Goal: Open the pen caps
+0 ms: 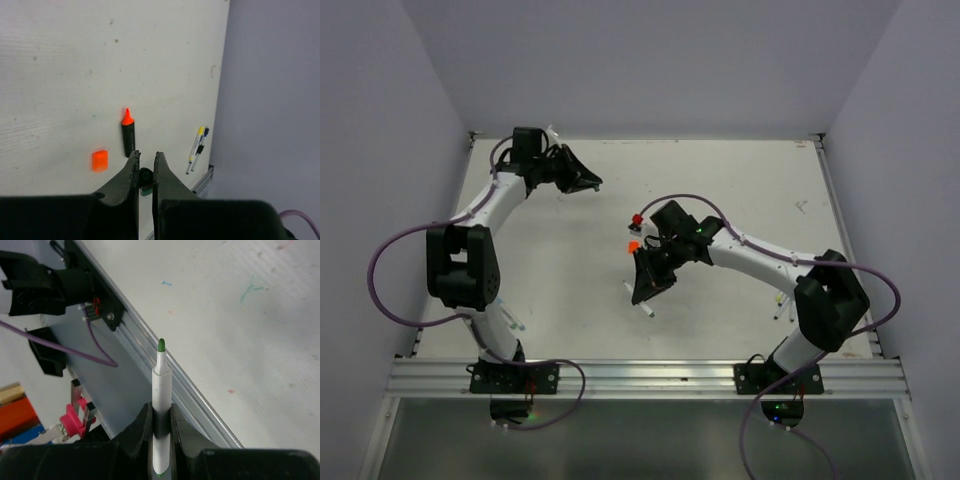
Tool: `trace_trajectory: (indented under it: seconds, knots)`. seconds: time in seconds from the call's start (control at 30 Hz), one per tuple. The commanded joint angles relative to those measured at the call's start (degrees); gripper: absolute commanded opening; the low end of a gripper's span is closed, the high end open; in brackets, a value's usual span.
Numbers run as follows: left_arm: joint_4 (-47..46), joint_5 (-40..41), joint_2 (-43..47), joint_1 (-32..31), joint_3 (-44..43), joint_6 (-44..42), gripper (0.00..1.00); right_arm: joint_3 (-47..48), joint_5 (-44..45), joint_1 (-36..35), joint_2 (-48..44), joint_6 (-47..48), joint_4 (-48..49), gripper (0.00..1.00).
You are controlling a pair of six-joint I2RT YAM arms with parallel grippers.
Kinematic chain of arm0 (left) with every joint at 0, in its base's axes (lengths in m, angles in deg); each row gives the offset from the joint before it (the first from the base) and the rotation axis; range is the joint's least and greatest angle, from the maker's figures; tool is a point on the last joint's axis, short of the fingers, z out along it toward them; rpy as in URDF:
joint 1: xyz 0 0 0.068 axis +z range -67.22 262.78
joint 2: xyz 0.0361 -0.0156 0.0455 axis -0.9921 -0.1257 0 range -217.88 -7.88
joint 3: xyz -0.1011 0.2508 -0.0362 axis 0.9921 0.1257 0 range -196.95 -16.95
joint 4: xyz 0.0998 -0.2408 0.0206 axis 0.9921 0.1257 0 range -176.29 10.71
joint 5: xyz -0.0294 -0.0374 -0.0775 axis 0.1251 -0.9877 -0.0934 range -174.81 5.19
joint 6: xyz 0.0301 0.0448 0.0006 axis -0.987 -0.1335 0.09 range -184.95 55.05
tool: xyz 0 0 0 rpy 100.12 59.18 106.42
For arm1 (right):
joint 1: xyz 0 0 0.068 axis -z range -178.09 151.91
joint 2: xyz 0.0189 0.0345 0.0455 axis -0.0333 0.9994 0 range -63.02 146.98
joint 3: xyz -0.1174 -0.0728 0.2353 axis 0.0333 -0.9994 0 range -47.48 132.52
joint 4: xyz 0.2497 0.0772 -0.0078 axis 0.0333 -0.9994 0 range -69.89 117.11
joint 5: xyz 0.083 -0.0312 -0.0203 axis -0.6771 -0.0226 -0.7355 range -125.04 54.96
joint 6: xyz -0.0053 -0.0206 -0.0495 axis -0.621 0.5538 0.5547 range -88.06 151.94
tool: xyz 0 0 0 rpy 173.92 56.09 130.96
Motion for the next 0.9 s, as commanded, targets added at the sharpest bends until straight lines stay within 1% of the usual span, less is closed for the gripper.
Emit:
trace_trajectory:
  seconds: [0.0,0.07,0.1,0.17,0.2,0.27,0.3,0.4,0.47,0.5,0.57,0.73,0.87]
  knots:
    - [18.57,5.24,-1.1,-0.96,-5.55,-10.74,0.0,4.26,10.27,1.37,-3.25,-0.22,-4.54,0.0]
    - [20.74,10.31,1.6,-2.28,-2.32,-13.85,0.0,2.52,13.55,2.43,-4.22,-0.93,-3.41,0.0]
    - [20.66,11.56,5.8,-3.76,3.01,-15.34,0.0,2.07,16.34,2.69,-4.22,-1.1,-4.0,0.0]
    - [21.01,13.5,11.34,-5.79,8.31,-15.44,0.0,1.11,18.91,3.39,-3.35,-2.42,-4.89,0.0]
    - [20.66,13.68,13.03,-8.06,12.77,-15.36,0.0,0.75,20.74,3.75,-3.61,-3.03,-4.8,0.0]
    - [20.05,15.43,15.84,-10.62,17.19,-15.09,0.0,-1.09,23.21,3.75,-5.09,-3.83,-3.75,0.0]
    - [18.65,15.7,18.03,-12.81,21.3,-14.57,0.0,-1.36,25.66,3.84,-5.45,-3.57,-3.66,0.0]
    - [16.01,12.55,20.16,-15.2,25.81,-13.25,0.0,-2.32,28.22,3.84,-5.02,-3.65,-4.27,0.0]
    - [15.74,13.5,20.86,-16.51,26.53,-13.51,0.0,-4.08,29.11,3.84,-4.84,-4.79,-3.31,0.0]
    - [15.47,13.86,20.78,-18.18,26.44,-13.6,0.0,-4.95,29.98,3.84,-5.36,-5.32,-1.31,0.0]
    - [14.95,13.34,19.82,-19.42,26.44,-13.08,0.0,-7.24,32.09,3.84,-5.37,-6.73,0.81,0.0]
    - [10.2,12.02,17.0,-22.58,26.71,-10.61,0.0,-9.88,35.78,3.14,-3.96,-9.54,5.92,0.0]
    - [8.71,11.93,14.11,-25.48,26.09,-9.64,0.0,-9.62,37.01,2.52,-1.33,-9.63,8.12,0.0]
